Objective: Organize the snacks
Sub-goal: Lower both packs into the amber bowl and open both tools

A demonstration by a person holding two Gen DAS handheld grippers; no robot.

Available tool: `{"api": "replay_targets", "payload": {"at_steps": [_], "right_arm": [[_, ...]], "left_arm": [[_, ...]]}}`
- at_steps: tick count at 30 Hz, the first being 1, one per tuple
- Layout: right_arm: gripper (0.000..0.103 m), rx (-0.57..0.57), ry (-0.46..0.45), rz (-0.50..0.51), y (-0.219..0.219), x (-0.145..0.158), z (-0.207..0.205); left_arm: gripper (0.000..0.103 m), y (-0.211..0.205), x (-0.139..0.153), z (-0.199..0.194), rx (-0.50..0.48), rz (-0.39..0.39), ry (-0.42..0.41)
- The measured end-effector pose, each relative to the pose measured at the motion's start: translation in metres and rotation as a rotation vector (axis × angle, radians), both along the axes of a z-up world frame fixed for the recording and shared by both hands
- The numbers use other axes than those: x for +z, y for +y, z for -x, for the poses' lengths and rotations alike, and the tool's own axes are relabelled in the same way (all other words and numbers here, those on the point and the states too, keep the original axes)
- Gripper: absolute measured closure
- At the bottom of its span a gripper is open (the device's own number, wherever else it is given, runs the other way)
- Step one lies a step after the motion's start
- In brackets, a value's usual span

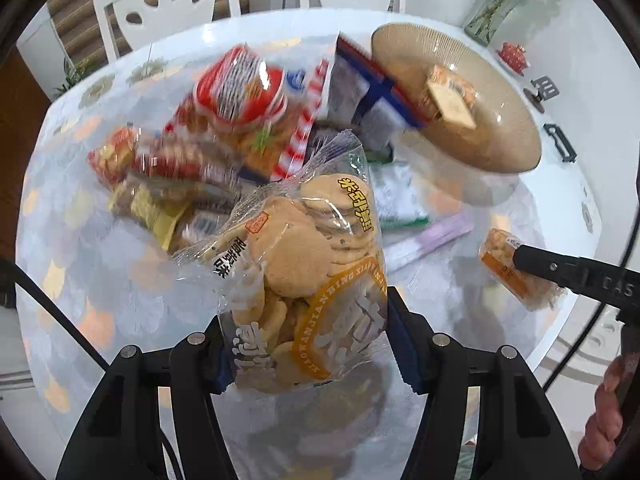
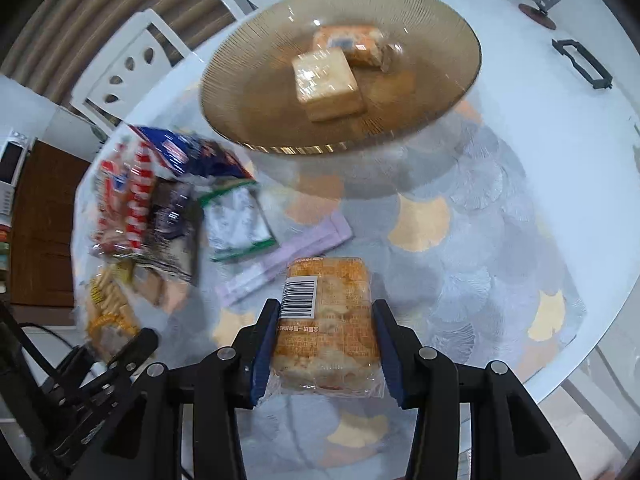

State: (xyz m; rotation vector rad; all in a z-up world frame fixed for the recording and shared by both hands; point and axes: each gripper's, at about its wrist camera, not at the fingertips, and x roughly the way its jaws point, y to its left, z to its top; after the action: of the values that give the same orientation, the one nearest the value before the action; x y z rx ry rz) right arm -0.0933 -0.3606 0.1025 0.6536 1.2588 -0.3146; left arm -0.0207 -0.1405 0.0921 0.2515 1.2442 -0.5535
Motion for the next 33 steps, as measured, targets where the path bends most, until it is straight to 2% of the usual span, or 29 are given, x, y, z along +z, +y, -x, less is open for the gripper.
{"api": "replay_targets", "payload": {"at_steps": [5,10,15,22,23,24,26,33], "right_arm": [[0.058,0.025,-0.086,0.041,-0.012,0.045,-0.010],[0.058,-0.013,-0.149,0.119,-0.045,0.071,-0.031],[0.058,-0.062,-0.144,0.130,-0.084,0.066,-0.054],[0.058,-0.081,-0.117,0.133,-0.126,0.049,-0.078],[0.058,-0.082,-0.115,0.127,-0.130,0.046,-0.081],[0.050,-0.078,-0.109,0.120,-0.135,0.042,-0.085],[0.043,-0.055,-0.086,0.110,-0.141,0.034,-0.091],[0.042,-0.049,-0.056,0.113,-0.141,0.021,-0.082]], "left_arm": [[0.043,-0.031,0.027,-0.011,-0.049,0.027,-0.064],[0.043,-0.083,0.043,-0.031,-0.125,0.051,-0.124],[0.043,-0.134,0.039,-0.053,-0.189,0.030,-0.152],[0.042,-0.182,0.024,-0.078,-0.227,0.017,-0.153],[0.041,-0.185,0.022,-0.080,-0.233,0.016,-0.150],[0.039,-0.191,0.020,-0.082,-0.238,0.010,-0.154],[0.036,-0.196,0.017,-0.086,-0.238,0.000,-0.171],[0.036,-0.183,0.014,-0.090,-0.200,0.060,-0.092]]}}
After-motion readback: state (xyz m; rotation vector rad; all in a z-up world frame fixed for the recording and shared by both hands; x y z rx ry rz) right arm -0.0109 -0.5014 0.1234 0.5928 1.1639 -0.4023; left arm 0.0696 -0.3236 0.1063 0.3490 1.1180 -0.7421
